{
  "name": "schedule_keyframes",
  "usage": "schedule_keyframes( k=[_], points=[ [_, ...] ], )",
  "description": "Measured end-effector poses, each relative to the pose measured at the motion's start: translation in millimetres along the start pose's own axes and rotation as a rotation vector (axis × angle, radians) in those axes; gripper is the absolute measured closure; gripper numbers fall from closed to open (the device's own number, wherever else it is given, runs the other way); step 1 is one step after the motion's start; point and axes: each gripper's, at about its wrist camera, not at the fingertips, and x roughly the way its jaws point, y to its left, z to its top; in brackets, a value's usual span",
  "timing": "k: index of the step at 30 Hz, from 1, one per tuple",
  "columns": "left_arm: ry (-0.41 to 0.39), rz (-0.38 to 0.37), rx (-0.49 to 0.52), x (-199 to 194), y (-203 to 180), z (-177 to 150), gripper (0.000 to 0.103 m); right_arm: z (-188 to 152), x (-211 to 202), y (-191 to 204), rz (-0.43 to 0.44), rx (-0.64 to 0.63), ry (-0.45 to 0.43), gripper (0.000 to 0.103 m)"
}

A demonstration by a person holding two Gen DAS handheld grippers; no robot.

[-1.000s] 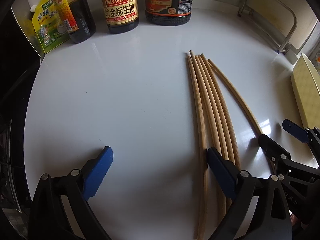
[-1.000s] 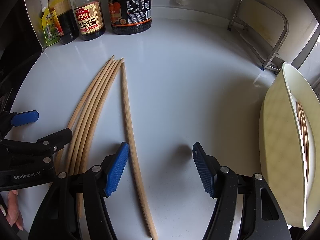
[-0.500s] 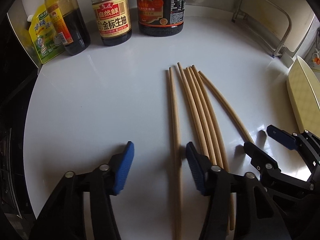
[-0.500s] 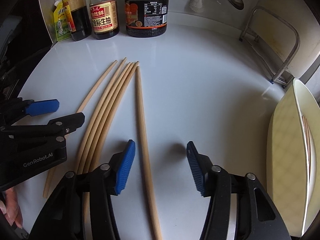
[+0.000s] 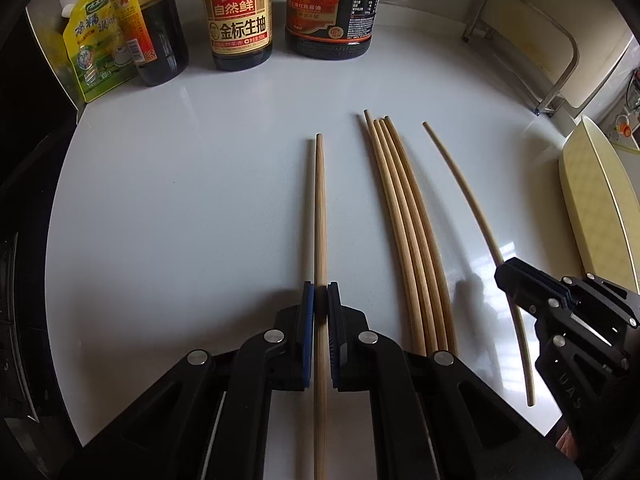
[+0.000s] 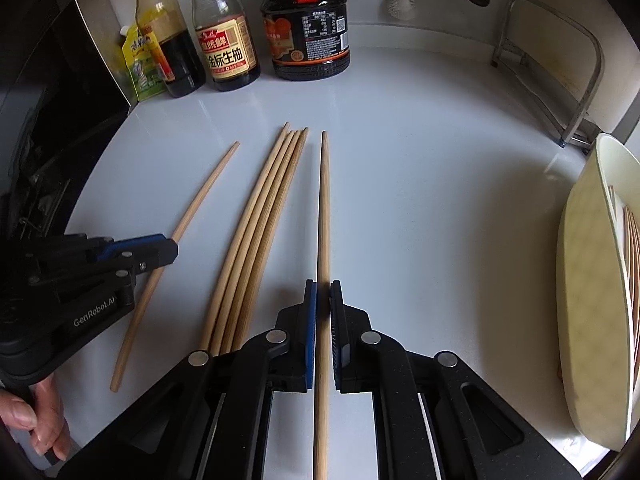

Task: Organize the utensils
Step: 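Carry the chopstick with the right gripper while the left gripper carries its own to the basin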

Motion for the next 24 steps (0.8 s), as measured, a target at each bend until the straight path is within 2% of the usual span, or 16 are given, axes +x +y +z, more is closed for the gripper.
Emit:
schedule_keyframes(
  k=[6, 11, 16, 24],
  points=[
    [-0.027, -0.006, -0.007, -29, 1, 1, 0.096, -4, -38, -7, 0.031, 0.046, -0.051, 0.096],
    [-0.080, -0.047, 0.027, -59, -24, 8, 0.096, -9, -75, -26, 0.038, 0.087, -0.083, 0.096],
    [-0.137, -0.097, 0.087, -85, -68, 23, 0.096, -14, -111, -59, -0.006, 0.127, -0.132, 0.096],
    [-0.194, -0.206, 0.200, -103, -160, 51, 0.096, -19, -157, -137, -0.100, 0.227, -0.200, 0.096]
  ],
)
